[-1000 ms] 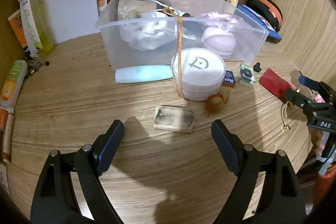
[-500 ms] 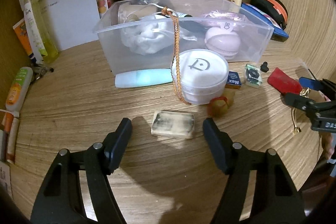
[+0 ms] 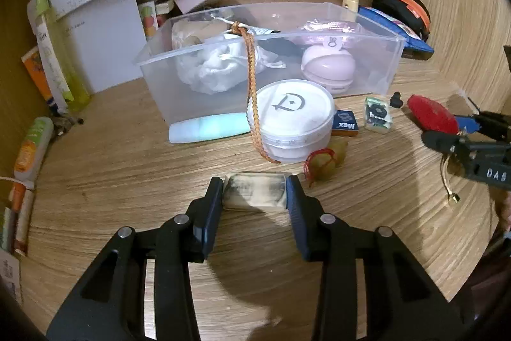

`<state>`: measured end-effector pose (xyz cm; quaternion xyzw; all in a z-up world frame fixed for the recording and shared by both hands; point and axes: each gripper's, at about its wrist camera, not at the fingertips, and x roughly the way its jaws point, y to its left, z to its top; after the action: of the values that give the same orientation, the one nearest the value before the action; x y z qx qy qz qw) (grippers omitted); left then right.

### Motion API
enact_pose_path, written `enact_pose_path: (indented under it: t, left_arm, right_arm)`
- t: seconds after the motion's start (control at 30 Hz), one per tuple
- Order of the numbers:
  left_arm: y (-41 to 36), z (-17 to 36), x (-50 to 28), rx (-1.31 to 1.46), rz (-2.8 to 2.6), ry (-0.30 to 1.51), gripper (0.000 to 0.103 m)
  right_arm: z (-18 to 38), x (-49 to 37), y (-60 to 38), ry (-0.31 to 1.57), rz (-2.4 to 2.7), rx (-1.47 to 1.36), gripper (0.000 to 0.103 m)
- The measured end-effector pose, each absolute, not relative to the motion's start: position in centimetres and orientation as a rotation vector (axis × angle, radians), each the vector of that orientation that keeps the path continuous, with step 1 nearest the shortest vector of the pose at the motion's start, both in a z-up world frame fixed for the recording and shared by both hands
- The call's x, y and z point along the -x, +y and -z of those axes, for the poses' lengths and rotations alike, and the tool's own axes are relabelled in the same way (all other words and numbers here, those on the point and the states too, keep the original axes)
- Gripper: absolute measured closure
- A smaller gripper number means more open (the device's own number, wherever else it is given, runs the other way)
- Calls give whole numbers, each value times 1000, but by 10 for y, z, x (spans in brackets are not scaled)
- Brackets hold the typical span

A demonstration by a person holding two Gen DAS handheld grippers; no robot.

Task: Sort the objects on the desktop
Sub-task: 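Grasp the brass tin with left gripper while right gripper grasps red gold-tied pouch, then carry the brass tin and red pouch over the clear plastic box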

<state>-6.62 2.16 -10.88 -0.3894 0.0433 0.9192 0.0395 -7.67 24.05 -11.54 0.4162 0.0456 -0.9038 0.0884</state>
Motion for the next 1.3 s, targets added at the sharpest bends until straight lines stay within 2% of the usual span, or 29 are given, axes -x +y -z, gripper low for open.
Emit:
enact_pose_path:
  t: [0.1,0.2,0.3,0.5,1.3]
  left_arm:
    - [21,109,64,1194,-2795,97,64]
    - [18,104,58,1168,-2808,74,64]
    - [11,97,53,1139,-2825,39,64]
    - [-9,76,41,1075,-2854,-67,64]
    - [-42,6,28,861,-2951,-177,64]
  right_arm:
    - [113,77,245,77,2676,-1236,65]
    - [111,76,252,-34,2652,-1234,69]
    - [104,72,257,-60,2674,-1210,73]
    - [83,63,259,-88,2684,-1134,73]
    - [2,70,226,-60,2679,-853,73]
